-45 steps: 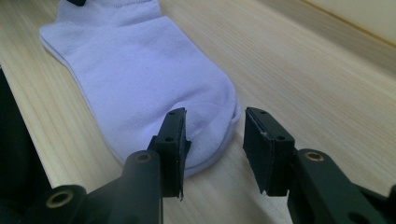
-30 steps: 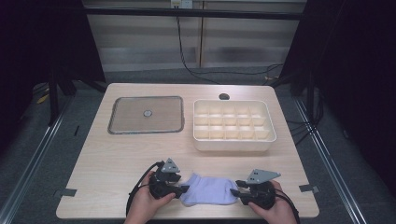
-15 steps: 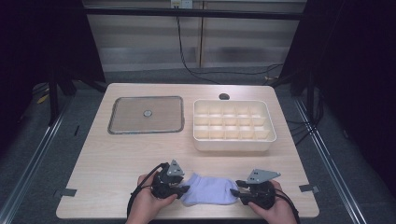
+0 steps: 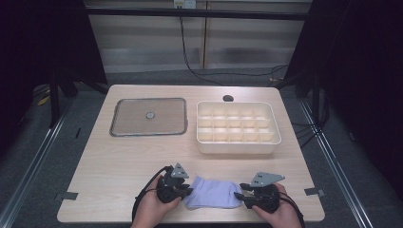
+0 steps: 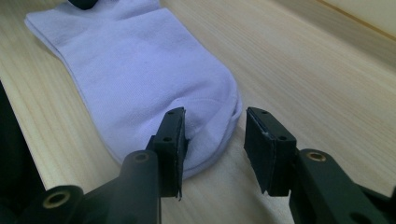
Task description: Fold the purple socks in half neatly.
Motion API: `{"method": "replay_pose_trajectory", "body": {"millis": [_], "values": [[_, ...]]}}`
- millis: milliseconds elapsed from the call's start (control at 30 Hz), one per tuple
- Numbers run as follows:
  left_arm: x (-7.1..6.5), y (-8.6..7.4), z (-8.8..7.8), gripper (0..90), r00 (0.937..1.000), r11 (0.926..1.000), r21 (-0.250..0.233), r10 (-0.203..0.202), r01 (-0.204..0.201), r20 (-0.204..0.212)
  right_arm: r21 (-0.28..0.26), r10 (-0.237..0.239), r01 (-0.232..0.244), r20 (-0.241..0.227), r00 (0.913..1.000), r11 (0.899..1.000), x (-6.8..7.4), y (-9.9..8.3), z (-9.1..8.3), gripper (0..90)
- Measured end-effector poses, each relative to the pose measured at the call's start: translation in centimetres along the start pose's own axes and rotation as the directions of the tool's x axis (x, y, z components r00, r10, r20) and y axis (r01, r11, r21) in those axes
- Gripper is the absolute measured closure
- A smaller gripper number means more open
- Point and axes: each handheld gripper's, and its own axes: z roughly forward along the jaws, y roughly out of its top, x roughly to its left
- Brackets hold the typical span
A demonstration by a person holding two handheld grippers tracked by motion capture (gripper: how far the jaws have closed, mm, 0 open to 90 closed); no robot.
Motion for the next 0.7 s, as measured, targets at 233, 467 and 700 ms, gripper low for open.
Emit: {"method": "replay_pose_trajectory", "body": {"millis": [233,467,700], "values": [[0.4,0.1,0.1,82.2,0.9998,0.9998,-0.012,-0.017,0.017,0.004,-0.002,-0.005,0.005,0.003,1.0000,1.000,0.0,0.1,0.0,57.8],[1.0,0.2,0.2,82.3,0.9996,0.9994,-0.020,-0.029,0.029,-0.003,-0.020,0.000,0.000,0.004,1.0000,1.000,-0.3,0.1,-0.1,57.7],[1.9,0.4,0.2,82.2,0.9987,0.9985,-0.023,-0.049,0.050,0.008,-0.051,0.022,-0.021,0.008,0.9997,0.998,-0.9,0.3,-0.7,60.2]]}}
